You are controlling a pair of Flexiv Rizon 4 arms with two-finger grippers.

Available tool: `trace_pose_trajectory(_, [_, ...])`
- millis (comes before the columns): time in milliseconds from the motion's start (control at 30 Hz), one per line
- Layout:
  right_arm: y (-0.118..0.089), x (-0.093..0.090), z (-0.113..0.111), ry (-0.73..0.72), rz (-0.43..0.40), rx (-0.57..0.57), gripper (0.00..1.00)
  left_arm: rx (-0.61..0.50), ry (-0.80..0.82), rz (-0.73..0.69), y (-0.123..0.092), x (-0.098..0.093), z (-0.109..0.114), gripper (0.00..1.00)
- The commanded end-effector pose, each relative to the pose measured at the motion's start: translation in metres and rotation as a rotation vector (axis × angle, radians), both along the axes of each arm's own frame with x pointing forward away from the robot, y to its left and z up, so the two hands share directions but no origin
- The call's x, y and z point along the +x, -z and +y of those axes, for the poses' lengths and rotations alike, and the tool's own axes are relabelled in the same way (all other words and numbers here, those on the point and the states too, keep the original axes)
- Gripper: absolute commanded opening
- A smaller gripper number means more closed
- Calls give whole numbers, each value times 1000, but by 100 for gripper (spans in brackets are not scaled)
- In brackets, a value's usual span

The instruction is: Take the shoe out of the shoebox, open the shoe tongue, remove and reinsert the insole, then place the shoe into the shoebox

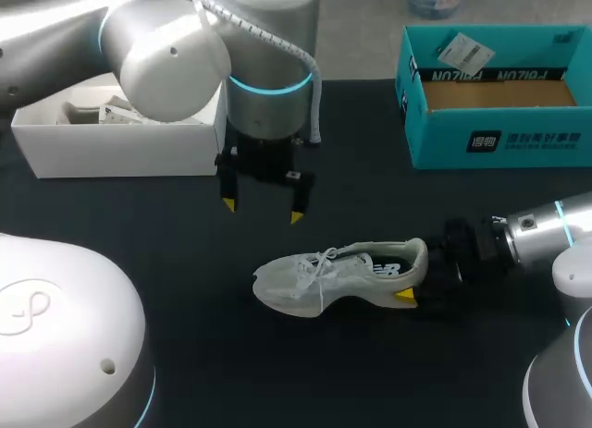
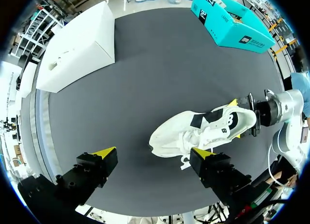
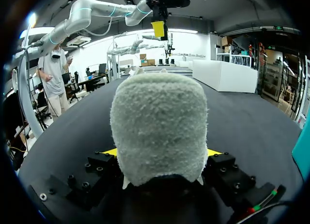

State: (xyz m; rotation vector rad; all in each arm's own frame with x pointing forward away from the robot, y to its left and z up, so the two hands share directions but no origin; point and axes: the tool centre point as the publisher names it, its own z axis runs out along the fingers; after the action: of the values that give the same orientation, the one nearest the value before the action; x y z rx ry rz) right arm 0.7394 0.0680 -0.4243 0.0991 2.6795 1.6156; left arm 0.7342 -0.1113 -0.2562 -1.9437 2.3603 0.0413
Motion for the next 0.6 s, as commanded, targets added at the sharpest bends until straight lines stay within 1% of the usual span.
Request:
trace_pose_trajectory(33, [5, 2, 0, 2, -1, -2, 0, -1, -11, 6, 17, -8, -14, 100])
trace_pose_trajectory(300, [5, 2, 0, 2, -1, -2, 0, -45, -16, -5, 34, -25, -43, 100])
trace_pose_trajectory(600, [5, 2, 0, 2, -1, -2, 0, -96, -19, -18, 53, -34, -80, 100])
